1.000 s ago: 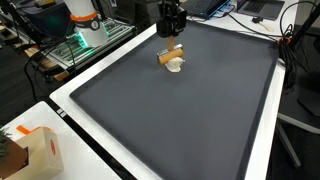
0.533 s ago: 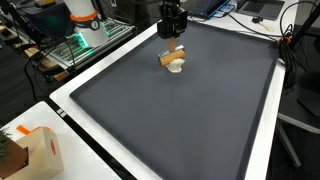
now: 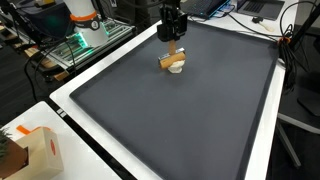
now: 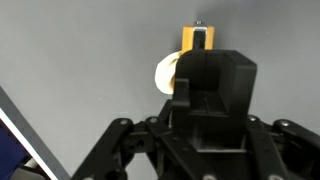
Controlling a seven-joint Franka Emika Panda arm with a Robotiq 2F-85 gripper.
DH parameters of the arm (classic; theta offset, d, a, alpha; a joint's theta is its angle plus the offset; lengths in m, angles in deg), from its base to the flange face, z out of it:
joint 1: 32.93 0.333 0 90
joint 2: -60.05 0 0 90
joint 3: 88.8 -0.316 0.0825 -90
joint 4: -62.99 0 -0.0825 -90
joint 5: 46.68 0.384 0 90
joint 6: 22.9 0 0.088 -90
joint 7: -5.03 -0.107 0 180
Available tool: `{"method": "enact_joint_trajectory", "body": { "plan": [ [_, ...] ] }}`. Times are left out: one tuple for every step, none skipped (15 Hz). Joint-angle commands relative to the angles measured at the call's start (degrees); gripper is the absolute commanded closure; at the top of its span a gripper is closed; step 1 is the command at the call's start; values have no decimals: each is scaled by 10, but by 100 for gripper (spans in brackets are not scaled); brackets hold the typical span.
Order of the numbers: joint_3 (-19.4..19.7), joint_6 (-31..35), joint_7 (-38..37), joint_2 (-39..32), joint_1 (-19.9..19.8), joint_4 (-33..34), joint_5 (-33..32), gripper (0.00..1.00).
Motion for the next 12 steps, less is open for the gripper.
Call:
{"method": "enact_joint_trajectory", "body": {
  "plan": [
    [-5,20,8,-17,-11,10,-3,76],
    [-6,21,8,-18,-12,12,-3,76],
    [-6,22,7,-20,-13,14,-4,76],
    [-6,23,4,-22,-14,16,-8,76],
    [-5,23,2,-24,-15,19,-10,76],
    [-5,23,1,-26,-16,21,-11,76],
    [-5,24,1,-28,-17,23,-12,76],
    [-6,25,0,-30,-18,25,-14,76],
    [-6,27,-2,-33,-19,26,-15,76],
    [-6,29,-1,-35,-20,28,-14,76],
    [-6,30,-2,-38,-21,30,-15,76],
    [-7,30,-2,-41,-21,32,-14,76]
  ]
}}
